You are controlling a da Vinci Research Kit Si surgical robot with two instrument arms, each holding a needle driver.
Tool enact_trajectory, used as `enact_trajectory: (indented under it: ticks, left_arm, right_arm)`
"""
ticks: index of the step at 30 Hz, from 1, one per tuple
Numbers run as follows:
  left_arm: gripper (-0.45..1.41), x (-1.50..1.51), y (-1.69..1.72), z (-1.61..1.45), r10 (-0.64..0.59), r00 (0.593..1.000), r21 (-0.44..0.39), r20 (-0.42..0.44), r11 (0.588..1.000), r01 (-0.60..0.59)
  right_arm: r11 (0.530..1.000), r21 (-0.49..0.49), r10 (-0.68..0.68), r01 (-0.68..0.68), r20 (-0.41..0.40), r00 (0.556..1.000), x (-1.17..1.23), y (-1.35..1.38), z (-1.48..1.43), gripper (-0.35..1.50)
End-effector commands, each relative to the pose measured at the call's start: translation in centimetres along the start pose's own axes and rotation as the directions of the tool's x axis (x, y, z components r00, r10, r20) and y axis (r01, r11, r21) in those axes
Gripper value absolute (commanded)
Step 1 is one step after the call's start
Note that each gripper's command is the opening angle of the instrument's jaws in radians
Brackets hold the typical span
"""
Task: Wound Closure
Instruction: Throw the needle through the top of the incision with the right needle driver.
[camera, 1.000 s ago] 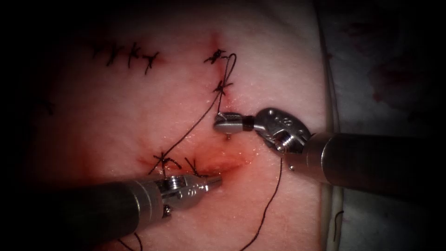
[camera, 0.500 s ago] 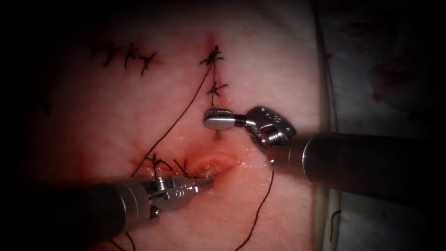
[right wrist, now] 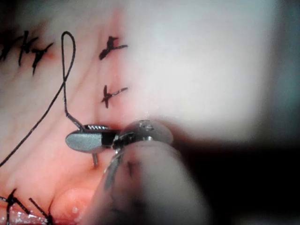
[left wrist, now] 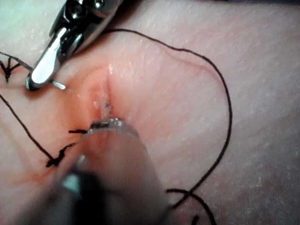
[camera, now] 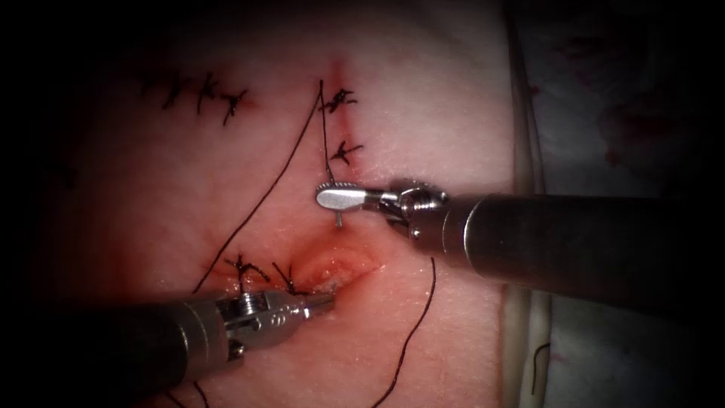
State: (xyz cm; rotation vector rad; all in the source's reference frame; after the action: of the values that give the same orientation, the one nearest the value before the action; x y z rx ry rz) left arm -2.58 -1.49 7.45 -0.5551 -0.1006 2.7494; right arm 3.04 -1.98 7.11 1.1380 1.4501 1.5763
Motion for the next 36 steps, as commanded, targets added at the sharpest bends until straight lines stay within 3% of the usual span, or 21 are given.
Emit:
enact_trajectory:
  ticks: [1,5,16,19,20,21,22,23,24,27,30,33,36]
  left_arm:
    - [-0.45,0.04,0.0,0.09,-0.004,1.0,0.003,-0.002,1.0,0.004]
    - [-0.45,0.08,-0.04,0.09,-0.016,1.0,0.006,-0.006,1.0,0.016]
    - [-0.45,0.11,-0.07,0.09,-0.01,1.0,0.008,-0.011,1.0,0.01]
    - [-0.45,0.11,-0.07,0.07,-0.01,1.0,0.007,-0.011,1.0,0.01]
    - [-0.45,0.11,-0.07,0.07,-0.004,1.0,0.007,-0.01,1.0,0.004]
    - [-0.45,0.11,-0.07,0.07,-0.004,1.0,0.007,-0.01,1.0,0.004]
    - [-0.45,0.11,-0.07,0.07,-0.004,1.0,0.007,-0.01,1.0,0.004]
    - [-0.45,0.11,-0.07,0.07,-0.004,1.0,0.007,-0.01,1.0,0.004]
    - [-0.45,0.11,-0.07,0.07,-0.004,1.0,0.007,-0.01,1.0,0.004]
    - [-0.45,0.11,-0.07,0.07,-0.004,1.0,0.007,-0.01,1.0,0.004]
    - [-0.45,0.1,-0.06,0.06,-0.004,1.0,0.007,-0.01,1.0,0.004]
    - [-0.45,0.09,-0.06,0.05,-0.003,1.0,0.007,-0.01,1.0,0.004]
    - [-0.45,0.09,-0.05,0.05,-0.003,1.0,0.007,-0.01,1.0,0.003]
  right_arm:
    - [1.0,-0.008,0.015,-0.015,0.001,1.0,-0.08,-0.01,0.05,-0.35]
    - [0.998,-0.053,0.047,-0.046,0.011,0.999,-0.23,-0.1,-0.02,-0.35]
    - [0.997,-0.019,0.077,-0.076,0.07,0.995,-0.6,-0.27,0.05,-0.35]
    - [0.998,-0.064,0.003,0.001,0.056,0.998,-0.43,-0.34,0.05,-0.35]
    - [0.996,-0.076,-0.034,0.037,0.04,0.999,-0.35,-0.36,0.05,-0.3]
    - [0.991,-0.107,-0.076,0.076,0.006,0.997,-0.24,-0.4,0.03,0.37]
    - [0.983,-0.148,-0.116,0.11,-0.032,0.993,-0.15,-0.43,0.02,0.89]
    - [0.965,-0.193,-0.19,0.176,-0.055,0.98,-0.06,-0.46,0.0,1.16]
    - [0.947,-0.228,-0.247,0.227,-0.062,0.967,0.07,-0.51,-0.03,1.26]
    - [0.906,-0.29,-0.335,0.307,-0.049,0.941,0.36,-0.61,-0.15,1.26]
    - [0.831,-0.4,-0.425,0.386,-0.009,0.905,0.64,-0.73,-0.35,1.21]
    - [0.758,-0.455,-0.504,0.468,0.05,0.863,0.77,-0.8,-0.5,1.16]
    - [0.698,-0.505,-0.526,0.508,0.12,0.842,0.73,-0.86,-0.59,1.14]
